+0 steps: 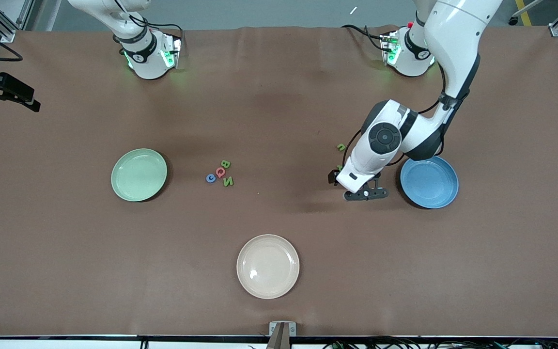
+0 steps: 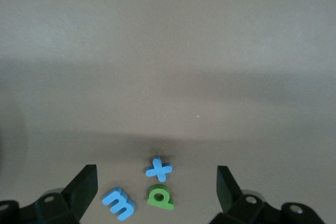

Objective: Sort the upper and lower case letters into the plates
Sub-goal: 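Grasp the blue x with the left gripper while the right gripper reaches the C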

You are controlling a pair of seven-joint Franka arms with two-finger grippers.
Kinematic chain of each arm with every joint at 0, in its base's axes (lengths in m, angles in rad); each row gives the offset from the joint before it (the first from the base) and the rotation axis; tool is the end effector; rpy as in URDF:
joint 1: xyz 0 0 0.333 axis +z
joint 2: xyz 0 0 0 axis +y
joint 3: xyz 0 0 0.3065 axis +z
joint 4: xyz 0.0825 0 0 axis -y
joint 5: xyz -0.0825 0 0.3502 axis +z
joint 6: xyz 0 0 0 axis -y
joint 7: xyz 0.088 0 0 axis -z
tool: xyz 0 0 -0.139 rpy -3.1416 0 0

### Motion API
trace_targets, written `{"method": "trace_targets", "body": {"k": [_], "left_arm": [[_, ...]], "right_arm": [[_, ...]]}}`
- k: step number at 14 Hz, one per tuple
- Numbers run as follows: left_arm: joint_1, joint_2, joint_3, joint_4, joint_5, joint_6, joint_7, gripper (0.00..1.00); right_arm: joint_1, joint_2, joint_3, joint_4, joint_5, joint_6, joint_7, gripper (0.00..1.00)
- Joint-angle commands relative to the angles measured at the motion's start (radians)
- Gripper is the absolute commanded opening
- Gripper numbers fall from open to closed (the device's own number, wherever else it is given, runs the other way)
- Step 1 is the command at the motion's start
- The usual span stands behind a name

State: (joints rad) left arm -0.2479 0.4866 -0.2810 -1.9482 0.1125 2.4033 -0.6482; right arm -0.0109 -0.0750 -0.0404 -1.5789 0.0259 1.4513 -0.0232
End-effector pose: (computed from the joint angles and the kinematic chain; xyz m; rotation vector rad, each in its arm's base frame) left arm 0.5148 -0.2927 0.2212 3.0985 0.1021 -0.0587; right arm 0.4833 -0.0217 0.6071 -3.1096 0.0396 0.0802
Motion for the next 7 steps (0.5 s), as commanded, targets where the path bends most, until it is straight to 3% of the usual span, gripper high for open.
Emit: {"method": "trace_targets", "body": {"k": [1,5,7], "left_arm": [[-0.016,0.019,0.003,-0.034,0.044,0.057,-0.034,0.99],[-0.017,0.061,0.003,-0.034,0.105,0.089,-0.105,0.94],[-0.019,0.069,0.003,-0.037,0.107,0.089,-0.108,0.88]], "right_arm": [[0.008,0.073,-0.007,0.01,-0.009,0.035,0.005,1.0],[0.005,0.23,-0.007,0.02,-0.006,0.112,0.002,1.0],[0.021,0.245,-0.006,0.022,0.002,0.126,0.009,1.0]]}}
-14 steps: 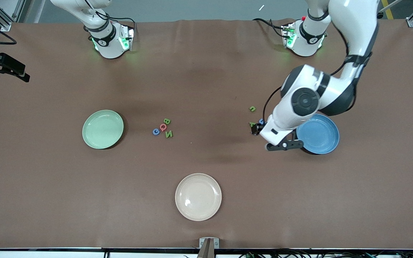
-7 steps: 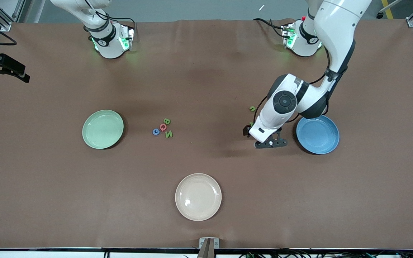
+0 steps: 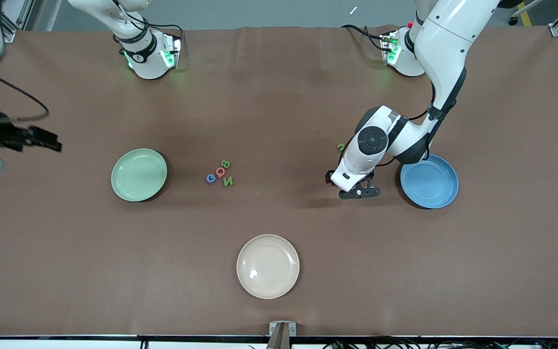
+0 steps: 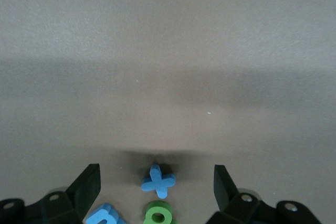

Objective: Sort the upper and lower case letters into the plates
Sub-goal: 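Grasp the blue x with the left gripper while the right gripper reaches the C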

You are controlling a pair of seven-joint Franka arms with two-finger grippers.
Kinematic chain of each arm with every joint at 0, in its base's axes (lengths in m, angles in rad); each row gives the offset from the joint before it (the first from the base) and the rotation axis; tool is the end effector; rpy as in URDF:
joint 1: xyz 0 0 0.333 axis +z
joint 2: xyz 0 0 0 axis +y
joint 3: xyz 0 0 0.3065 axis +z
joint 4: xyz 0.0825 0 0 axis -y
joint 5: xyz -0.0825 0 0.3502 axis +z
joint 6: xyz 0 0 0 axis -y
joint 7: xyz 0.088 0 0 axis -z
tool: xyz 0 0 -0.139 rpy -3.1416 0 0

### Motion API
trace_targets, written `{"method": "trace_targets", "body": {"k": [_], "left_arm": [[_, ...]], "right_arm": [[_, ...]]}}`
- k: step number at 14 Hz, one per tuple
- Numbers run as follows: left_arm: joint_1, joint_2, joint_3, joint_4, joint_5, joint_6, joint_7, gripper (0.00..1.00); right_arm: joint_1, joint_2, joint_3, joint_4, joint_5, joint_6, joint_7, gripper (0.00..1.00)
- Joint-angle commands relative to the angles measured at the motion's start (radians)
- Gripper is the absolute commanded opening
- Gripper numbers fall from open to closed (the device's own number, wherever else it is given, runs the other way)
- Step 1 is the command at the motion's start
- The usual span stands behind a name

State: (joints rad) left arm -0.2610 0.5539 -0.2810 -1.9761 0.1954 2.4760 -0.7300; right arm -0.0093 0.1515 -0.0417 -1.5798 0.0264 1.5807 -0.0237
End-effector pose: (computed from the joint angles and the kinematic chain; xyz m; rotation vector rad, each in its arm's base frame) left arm 0.5022 -0.2977 0.1791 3.1303 0.1100 -0.0570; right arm 0.5524 -0.0232 0.4985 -3.1070 0.0459 0.2329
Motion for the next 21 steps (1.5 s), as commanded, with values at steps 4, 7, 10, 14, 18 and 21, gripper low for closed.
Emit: {"method": "trace_targets", "body": {"k": [4,7,10,14,18,21], "left_arm": [[-0.012,0.015,0.003,-0.012,0.024,0.018,-0.045,0.72],[-0.02,0.024,0.005,-0.012,0.024,0.018,-0.058,0.64],[-0.021,0.031,0.005,-0.012,0.024,0.018,-0.066,0.54],[-0.024,0.032,0.005,-0.012,0.024,0.018,-0.085,0.33],[-0.024,0.031,0.005,-0.012,0.024,0.018,-0.126,0.15],[-0.015,0.015,0.003,-0.01,0.024,0.009,-0.137,0.1]], "right_arm": [[0.064,0.025,-0.001,-0.095,0.004,0.128,0.132,1.0],[0.129,0.025,0.0,-0.236,0.007,0.28,0.305,1.0],[0.235,0.028,-0.001,-0.366,0.009,0.453,0.523,1.0],[0.314,0.071,0.0,-0.488,0.009,0.66,0.672,1.0],[0.396,0.17,-0.001,-0.494,0.009,0.774,0.838,1.0],[0.443,0.227,-0.001,-0.494,0.009,0.834,0.938,0.98]]}}
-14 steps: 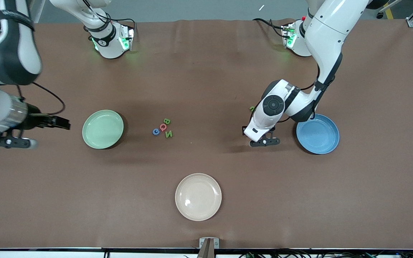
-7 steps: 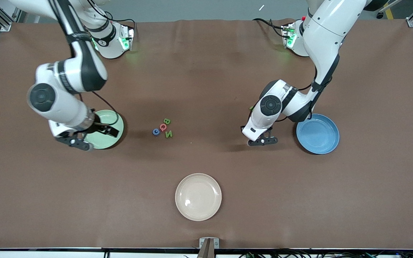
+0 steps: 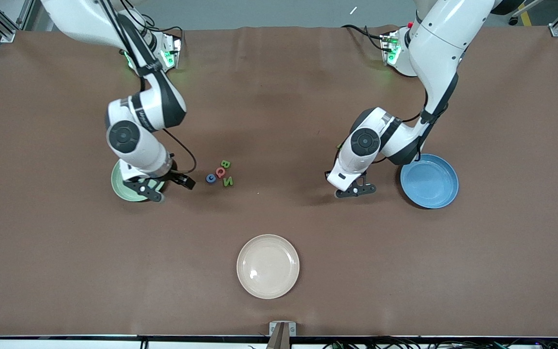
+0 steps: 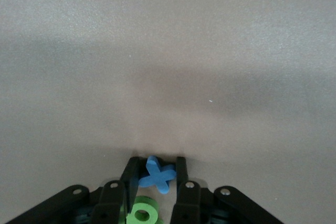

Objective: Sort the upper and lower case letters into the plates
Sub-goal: 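Carry the x into the blue plate while the right gripper grasps the C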

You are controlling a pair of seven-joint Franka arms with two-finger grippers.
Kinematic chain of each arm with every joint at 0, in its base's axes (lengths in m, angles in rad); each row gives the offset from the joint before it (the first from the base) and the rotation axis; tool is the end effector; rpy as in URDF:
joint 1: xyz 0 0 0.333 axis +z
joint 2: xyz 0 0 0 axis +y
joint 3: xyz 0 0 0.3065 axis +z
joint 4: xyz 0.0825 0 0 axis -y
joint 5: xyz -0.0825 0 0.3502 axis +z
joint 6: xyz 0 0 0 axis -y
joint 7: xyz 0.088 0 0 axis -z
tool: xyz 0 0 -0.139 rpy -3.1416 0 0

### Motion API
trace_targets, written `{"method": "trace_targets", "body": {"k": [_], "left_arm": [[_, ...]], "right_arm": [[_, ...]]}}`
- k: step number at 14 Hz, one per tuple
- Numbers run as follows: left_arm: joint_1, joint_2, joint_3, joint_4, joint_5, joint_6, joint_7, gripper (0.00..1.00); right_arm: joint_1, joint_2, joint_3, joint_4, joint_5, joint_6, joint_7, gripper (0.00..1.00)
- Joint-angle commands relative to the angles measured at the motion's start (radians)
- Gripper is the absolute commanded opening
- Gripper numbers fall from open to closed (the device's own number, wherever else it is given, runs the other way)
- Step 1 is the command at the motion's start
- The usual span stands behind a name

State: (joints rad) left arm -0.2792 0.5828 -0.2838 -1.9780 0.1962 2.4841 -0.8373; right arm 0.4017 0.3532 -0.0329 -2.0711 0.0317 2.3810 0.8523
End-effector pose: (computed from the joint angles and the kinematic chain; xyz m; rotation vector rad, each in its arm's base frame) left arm 0.4917 -0.3073 0.1632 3.1287 0.2454 -0.0938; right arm 0.5198 0.2021 0.2398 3.0253 -0.7808 -0.0639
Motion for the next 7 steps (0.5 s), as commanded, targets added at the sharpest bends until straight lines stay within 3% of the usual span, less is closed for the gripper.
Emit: {"method": "trace_targets", "body": {"k": [1,7], "left_arm": [[0.012,-0.03,0.006,-0.009,0.023,-0.004,-0.028,0.1],[0.133,-0.191,0.005,-0.002,0.028,-0.207,0.114,0.1]], "right_arm": [[0.051,0.038,-0.01,-0.003,0.004,0.047,0.089,0.97],[0.088,0.07,-0.009,-0.072,0.004,0.162,0.151,0.93]]}}
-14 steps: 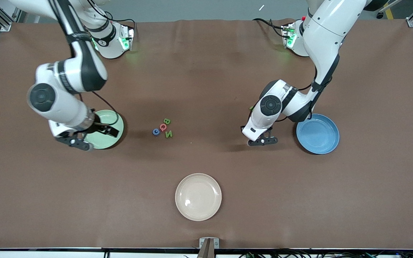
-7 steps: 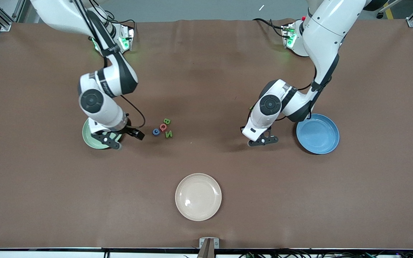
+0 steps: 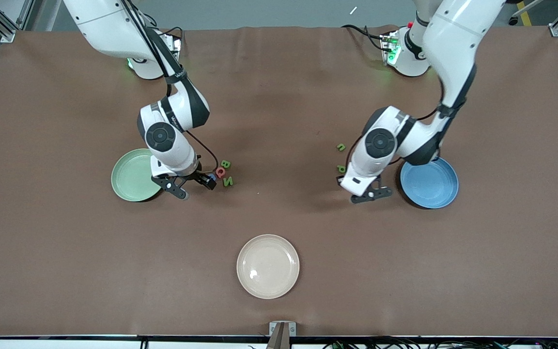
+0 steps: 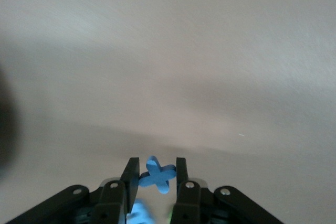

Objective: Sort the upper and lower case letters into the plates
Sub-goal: 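Carry the x into the blue plate while the right gripper grasps the C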

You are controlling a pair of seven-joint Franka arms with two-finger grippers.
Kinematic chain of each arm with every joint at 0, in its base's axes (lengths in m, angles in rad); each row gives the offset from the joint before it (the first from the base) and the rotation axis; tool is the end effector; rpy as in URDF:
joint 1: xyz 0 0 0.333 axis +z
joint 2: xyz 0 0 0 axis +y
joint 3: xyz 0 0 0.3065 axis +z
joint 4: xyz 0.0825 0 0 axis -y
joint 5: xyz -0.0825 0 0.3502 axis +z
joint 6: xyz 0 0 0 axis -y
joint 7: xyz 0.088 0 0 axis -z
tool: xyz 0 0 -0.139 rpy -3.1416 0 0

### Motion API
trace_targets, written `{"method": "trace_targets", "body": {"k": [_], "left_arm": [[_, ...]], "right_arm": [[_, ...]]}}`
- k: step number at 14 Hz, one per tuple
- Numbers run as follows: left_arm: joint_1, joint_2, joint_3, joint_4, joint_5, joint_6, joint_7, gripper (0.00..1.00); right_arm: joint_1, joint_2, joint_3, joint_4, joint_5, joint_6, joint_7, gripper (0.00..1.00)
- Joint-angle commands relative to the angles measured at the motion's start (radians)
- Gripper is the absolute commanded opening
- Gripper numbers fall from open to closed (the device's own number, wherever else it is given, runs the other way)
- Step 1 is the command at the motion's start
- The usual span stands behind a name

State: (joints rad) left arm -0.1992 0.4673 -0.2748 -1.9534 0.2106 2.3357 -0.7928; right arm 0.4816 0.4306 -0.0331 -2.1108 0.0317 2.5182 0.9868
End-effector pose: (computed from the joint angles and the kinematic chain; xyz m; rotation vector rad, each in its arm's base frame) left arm 0.5239 -0.2560 0.2241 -3.0721 -0.2959 0.0535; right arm 0.4988 0.2401 0.1938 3.0072 -0.8670 -0.0314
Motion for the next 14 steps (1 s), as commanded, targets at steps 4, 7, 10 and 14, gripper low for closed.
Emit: {"method": "trace_targets", "body": {"k": [4,7,10,14], "left_arm": [[0.179,-0.167,-0.004,-0.1,0.015,-0.116,0.265,0.1],[0.302,-0.187,-0.004,-0.154,0.042,-0.085,0.427,0.1],[0.392,-0.177,-0.006,-0.202,0.104,-0.004,0.515,0.1],[0.466,-0.13,-0.004,-0.228,0.121,0.086,0.631,0.1]], "right_arm": [[0.02,0.017,-0.008,-0.029,0.004,0.04,0.024,0.85],[0.025,0.036,-0.008,-0.028,0.005,0.06,0.024,0.75],[0.043,0.036,-0.008,-0.024,0.007,0.062,0.05,0.64],[0.046,0.046,-0.007,-0.023,0.014,0.073,0.059,0.61]]}}
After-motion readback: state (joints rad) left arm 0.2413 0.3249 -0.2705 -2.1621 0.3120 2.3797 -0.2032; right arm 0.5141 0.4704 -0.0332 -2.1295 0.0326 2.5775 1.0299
